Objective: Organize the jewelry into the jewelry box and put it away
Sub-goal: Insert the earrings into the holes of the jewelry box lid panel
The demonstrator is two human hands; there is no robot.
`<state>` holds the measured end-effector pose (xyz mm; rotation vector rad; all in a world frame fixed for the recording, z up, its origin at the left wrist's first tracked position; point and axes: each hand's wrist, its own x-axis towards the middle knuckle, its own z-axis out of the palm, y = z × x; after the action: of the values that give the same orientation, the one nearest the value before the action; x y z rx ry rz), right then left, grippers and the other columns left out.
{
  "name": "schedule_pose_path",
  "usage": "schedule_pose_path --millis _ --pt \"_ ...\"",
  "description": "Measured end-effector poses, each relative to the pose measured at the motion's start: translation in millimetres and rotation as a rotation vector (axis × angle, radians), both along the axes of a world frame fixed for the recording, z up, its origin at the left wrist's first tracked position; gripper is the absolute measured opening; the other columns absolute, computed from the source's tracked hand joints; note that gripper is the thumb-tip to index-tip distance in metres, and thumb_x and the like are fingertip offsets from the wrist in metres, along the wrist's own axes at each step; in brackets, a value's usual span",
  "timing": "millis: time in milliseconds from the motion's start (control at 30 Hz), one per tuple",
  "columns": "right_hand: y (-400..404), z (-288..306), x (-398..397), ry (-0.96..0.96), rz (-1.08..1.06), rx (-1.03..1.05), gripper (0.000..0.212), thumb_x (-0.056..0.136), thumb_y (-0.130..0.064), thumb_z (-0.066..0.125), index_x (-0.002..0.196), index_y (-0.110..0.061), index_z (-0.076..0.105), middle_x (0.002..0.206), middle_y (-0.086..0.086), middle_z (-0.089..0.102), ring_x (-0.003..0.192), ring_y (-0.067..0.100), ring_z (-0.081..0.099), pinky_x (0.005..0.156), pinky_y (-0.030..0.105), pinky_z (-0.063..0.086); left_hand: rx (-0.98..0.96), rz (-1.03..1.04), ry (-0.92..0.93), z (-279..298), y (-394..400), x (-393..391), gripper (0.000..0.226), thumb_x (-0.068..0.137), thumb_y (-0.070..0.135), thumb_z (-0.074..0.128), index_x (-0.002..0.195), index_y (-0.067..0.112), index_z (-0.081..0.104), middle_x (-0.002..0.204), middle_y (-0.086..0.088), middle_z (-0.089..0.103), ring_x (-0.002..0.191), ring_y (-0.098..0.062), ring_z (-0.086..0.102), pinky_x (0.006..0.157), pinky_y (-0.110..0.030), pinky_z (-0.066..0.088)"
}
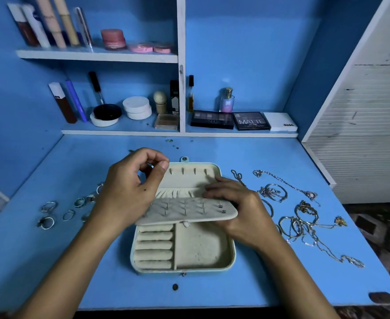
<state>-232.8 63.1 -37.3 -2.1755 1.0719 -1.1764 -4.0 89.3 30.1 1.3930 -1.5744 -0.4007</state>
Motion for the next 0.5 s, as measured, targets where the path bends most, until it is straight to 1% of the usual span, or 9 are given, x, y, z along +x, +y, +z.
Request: schedule_pose_path --millis 67,133,233,300,400,500 --pt "-1 -2 -1 -0.006 0.015 -0.02 0.036 0.07 -0.033 0.075 0.101 -0.015 0.079 0.106 -0.015 0.068 0.119 -0.019 0.048 0.109 0.02 0.04 0.024 -0.004 -0.006 -2 2 0 0.012 0.093 0.025 0.065 0.085 0.033 0.064 0.087 0.019 0.067 0.08 -0.007 0.06 0.062 -0.013 0.04" --pt "-1 -2 -1 -0.01 0.037 -0.044 0.038 0.07 -0.032 0.076 0.103 -0.014 0.079 0.107 -0.011 0.071 0.119 -0.021 0.046 0.11 0.021 0.038 0.048 -0.014 -0.014 -2 4 0 0.012 0.093 0.024 0.065 0.085 0.032 0.065 0.087 0.019 0.067 0.077 -0.005 0.059 0.062 -0.011 0.04" --pt "0 -1 -1 -0.008 0.072 -0.093 0.041 0.072 -0.034 0.076 0.105 -0.01 0.078 0.108 -0.017 0.067 0.12 -0.025 0.042 0.111 0.016 0.034 0.088 -0.034 -0.045 0 6 -3 0.011 0.092 0.018 0.065 0.087 0.027 0.067 0.081 0.026 0.064 0.058 0.008 0.052 0.058 -0.004 0.035" --pt "0 -2 -2 -0.022 0.084 -0.082 0.045 0.072 -0.038 0.076 0.108 -0.011 0.077 0.11 -0.018 0.066 0.123 -0.023 0.042 0.113 0.018 0.034 0.108 -0.055 -0.074 3 6 -5 0.008 0.092 0.015 0.066 0.087 0.022 0.068 0.076 0.029 0.062 0.051 0.012 0.048 0.056 -0.003 0.034" --pt "0 -2 -3 -0.034 0.094 -0.067 0.046 0.072 -0.038 0.077 0.11 -0.012 0.077 0.111 -0.018 0.068 0.125 -0.019 0.044 0.114 0.022 0.034 0.15 -0.096 -0.113 10 2 -3 0.007 0.092 0.018 0.066 0.088 0.022 0.069 0.077 0.028 0.062 0.052 0.013 0.049 0.056 -0.004 0.035" --pt "0 -3 -3 -0.031 0.099 -0.069 0.044 0.072 -0.037 0.078 0.108 -0.011 0.077 0.11 -0.018 0.068 0.122 -0.019 0.048 0.114 0.022 0.035 0.214 -0.157 -0.142 19 -4 0 0.008 0.092 0.022 0.066 0.086 0.027 0.068 0.077 0.027 0.063 0.061 0.01 0.053 0.06 -0.004 0.037"
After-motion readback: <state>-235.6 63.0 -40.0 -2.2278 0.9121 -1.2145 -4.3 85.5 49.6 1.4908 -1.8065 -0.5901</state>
